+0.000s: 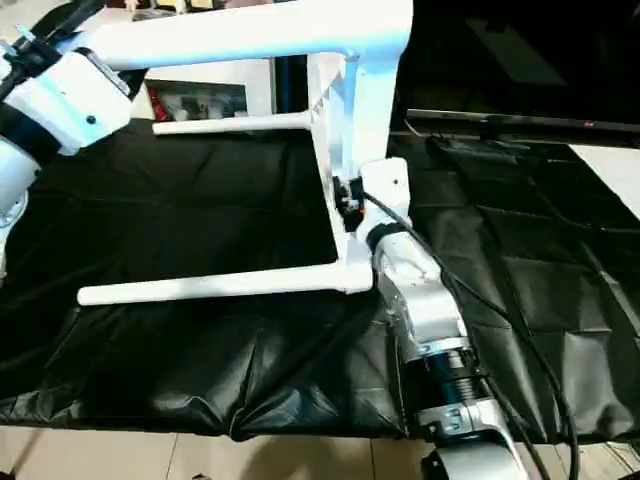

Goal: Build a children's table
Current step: Flip table

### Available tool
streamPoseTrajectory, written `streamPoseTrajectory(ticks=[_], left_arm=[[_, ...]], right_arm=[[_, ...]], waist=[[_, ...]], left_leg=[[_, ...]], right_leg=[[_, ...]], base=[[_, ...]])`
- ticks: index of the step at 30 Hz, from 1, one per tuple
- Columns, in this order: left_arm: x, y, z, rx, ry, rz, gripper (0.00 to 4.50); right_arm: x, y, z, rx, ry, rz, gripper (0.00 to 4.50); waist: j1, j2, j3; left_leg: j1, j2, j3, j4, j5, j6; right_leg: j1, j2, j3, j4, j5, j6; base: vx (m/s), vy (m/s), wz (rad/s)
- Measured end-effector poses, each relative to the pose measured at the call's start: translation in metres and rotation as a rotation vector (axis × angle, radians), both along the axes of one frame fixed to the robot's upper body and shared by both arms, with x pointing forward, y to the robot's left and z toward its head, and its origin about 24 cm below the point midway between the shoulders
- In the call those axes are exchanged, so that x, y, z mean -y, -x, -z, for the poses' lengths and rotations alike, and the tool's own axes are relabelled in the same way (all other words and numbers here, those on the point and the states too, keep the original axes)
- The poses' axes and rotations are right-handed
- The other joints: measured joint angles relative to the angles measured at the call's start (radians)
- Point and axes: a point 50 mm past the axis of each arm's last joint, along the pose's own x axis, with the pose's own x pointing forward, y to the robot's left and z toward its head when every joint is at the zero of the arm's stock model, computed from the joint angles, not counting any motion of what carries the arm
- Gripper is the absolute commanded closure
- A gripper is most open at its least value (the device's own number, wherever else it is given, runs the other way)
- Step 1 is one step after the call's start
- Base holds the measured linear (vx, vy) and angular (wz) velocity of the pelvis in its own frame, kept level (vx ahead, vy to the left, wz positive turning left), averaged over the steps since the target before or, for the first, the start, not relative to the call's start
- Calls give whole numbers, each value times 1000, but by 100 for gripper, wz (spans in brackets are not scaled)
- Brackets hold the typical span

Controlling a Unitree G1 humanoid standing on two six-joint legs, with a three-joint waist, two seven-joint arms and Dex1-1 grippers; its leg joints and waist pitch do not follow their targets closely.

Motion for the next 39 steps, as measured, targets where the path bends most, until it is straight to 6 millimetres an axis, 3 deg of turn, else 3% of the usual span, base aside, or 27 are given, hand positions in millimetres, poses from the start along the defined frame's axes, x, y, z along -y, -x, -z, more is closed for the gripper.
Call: streamPoseTrajectory(ticks=[2,6,12,15,20,21,26,30,37,39], left_arm=[[0,1,-2,3,40,4,205],[-1,5,-10,13,142,36,205],[-7,11,-16,6,367,75,205],[-12,15,-15,-2,474,92,205],[-17,27,-9,4,537,84,205],[-18,28,-8,3,544,84,205],[-22,29,-6,-4,562,75,205],[-23,30,-5,-8,564,75,205],[-50,30,-1,15,683,-70,206],[-51,28,1,10,699,-86,207]], right_arm=[[8,-4,-13,36,29,-20,227],[25,-9,-48,127,79,-52,232],[43,-12,-115,260,110,-96,241],[44,-8,-144,339,128,-116,241],[40,-5,-158,359,150,-159,242],[40,-5,-160,357,155,-170,185],[37,-4,-160,335,85,-223,139],[38,-4,-155,314,45,-246,107],[18,15,-167,468,-118,-476,38],[16,17,-169,485,-181,-511,30]], waist=[[0,8,0],[6,13,0],[14,10,2],[20,2,4],[17,-14,5],[17,-17,4],[17,-28,5],[14,-31,6],[-2,-31,6],[2,-32,7]], left_leg=[[-1,0,0,0,3,5],[-3,0,0,-2,6,10],[-9,0,2,0,10,16],[-9,1,1,0,10,16],[-10,1,1,1,10,16],[-9,1,1,1,10,16],[-8,1,1,1,10,16],[-8,1,1,1,10,16],[-8,2,0,0,10,16],[-9,2,0,1,10,16]], right_leg=[[-1,0,0,0,1,-2],[-3,0,-1,0,0,-3],[-5,-1,-1,0,0,-4],[-5,0,-3,0,0,-3],[-5,0,-2,-1,0,-4],[-5,0,-3,-1,0,-4],[-5,0,-3,-1,-1,1],[-4,0,-3,-1,0,2],[-5,1,-3,0,1,1],[-4,1,-3,-1,1,1]], base=[[0,0,0],[0,0,0],[0,0,0],[0,0,0],[0,0,0],[0,0,0],[0,0,0],[0,0,0],[0,0,0],[0,0,0]])
